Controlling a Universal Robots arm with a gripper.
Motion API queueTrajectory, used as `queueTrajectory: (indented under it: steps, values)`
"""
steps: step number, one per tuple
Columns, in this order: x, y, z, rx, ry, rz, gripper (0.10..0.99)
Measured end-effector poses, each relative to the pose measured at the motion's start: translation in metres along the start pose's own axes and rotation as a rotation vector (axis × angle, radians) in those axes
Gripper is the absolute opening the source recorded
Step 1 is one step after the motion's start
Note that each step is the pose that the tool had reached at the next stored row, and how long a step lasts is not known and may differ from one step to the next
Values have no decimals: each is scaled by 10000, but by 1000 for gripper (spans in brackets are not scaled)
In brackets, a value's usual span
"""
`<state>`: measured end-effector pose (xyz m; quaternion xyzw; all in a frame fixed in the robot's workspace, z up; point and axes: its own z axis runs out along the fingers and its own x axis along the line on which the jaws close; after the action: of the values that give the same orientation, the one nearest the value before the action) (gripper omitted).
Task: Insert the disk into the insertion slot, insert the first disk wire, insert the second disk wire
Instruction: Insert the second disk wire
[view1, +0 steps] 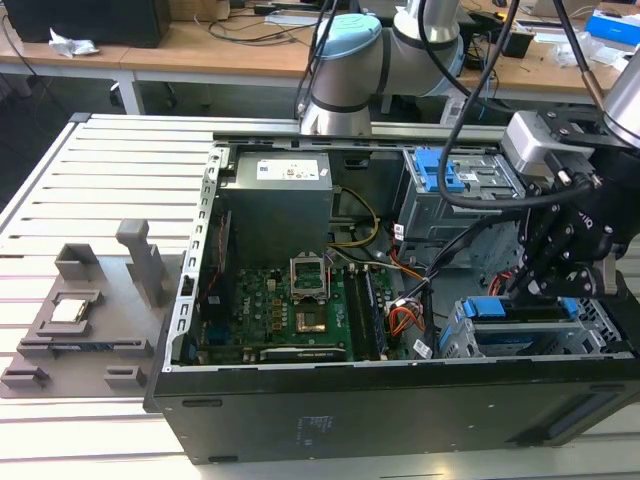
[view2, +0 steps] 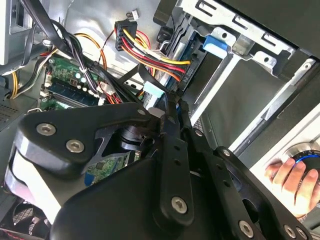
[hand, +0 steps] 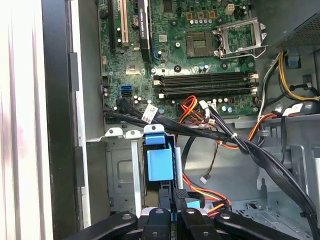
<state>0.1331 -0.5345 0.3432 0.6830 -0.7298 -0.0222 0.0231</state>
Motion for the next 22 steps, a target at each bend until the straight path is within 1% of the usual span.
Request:
queueTrajectory:
  steps: [3, 11, 15, 22]
  values:
    - [-8, -10, 12, -1, -6, -38, 149]
    - [-34, -20, 17, 0, -1, -156, 149]
    - [-34, -20, -6, 2, -2, -172, 149]
    - [-16, -22, 17, 0, 5, -172, 149]
